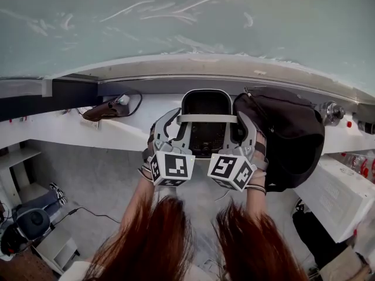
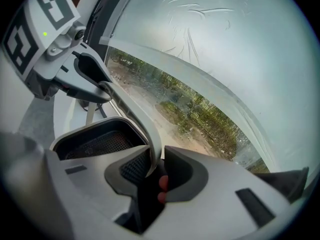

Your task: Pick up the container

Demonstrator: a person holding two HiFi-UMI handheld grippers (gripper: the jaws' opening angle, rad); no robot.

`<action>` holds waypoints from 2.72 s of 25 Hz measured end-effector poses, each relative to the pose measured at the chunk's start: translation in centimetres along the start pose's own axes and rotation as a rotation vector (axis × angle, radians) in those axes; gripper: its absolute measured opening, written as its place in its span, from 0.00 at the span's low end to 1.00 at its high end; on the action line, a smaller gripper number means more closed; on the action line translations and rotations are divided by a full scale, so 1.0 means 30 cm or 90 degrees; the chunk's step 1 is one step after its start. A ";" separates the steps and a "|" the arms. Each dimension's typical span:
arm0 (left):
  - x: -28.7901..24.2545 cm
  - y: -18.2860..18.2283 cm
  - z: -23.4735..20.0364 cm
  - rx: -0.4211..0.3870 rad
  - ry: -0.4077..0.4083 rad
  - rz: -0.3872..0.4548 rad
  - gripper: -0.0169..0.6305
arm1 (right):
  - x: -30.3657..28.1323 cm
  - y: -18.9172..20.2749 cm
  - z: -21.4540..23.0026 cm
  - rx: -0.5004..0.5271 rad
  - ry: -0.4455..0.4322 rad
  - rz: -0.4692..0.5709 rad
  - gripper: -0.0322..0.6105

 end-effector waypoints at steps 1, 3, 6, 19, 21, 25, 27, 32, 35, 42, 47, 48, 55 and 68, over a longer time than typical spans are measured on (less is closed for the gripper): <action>0.000 0.001 0.000 0.003 -0.002 0.002 0.20 | 0.001 -0.001 0.000 -0.003 0.002 0.001 0.20; 0.001 0.004 0.002 0.009 -0.004 0.003 0.19 | 0.001 -0.002 -0.002 -0.007 0.004 0.001 0.19; 0.002 0.005 0.002 0.014 -0.003 0.005 0.19 | 0.003 -0.003 -0.007 -0.008 0.009 0.006 0.18; 0.040 0.017 0.021 0.013 -0.007 0.007 0.18 | 0.042 0.016 -0.029 -0.008 0.025 0.028 0.16; 0.049 0.024 0.028 0.010 -0.006 0.005 0.18 | 0.051 0.019 -0.034 -0.005 0.028 0.030 0.16; 0.065 0.032 0.029 0.004 -0.006 0.001 0.18 | 0.066 0.015 -0.042 -0.008 0.028 0.033 0.17; 0.072 0.033 0.026 0.003 -0.007 0.001 0.18 | 0.071 0.013 -0.047 -0.009 0.030 0.035 0.17; 0.088 0.025 0.025 0.000 -0.006 0.008 0.18 | 0.092 0.001 -0.037 -0.014 0.040 0.036 0.17; 0.109 0.017 0.021 -0.001 -0.003 0.015 0.18 | 0.115 -0.009 -0.031 -0.027 0.046 0.037 0.17; 0.182 -0.022 -0.002 -0.005 -0.010 0.034 0.18 | 0.194 -0.041 -0.022 -0.034 0.062 0.047 0.17; 0.244 -0.045 -0.012 -0.010 -0.015 0.045 0.18 | 0.259 -0.058 -0.020 -0.039 0.068 0.052 0.16; 0.256 -0.049 -0.013 -0.011 -0.016 0.047 0.18 | 0.271 -0.061 -0.020 -0.039 0.070 0.053 0.17; 0.328 -0.065 -0.019 -0.010 -0.019 0.056 0.18 | 0.335 -0.069 -0.023 -0.034 0.080 0.056 0.16; 0.465 -0.120 -0.047 -0.021 -0.033 0.086 0.18 | 0.475 -0.116 -0.023 -0.051 0.105 0.049 0.16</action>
Point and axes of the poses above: the fingertips, and each gripper's own axes: x backward along the fingers, z to its right, y out of its underside, the point moved 6 cm from there along x, backward along the fingers, and after that the axes turned 8 degrees about -z, right-handed, at the moved point
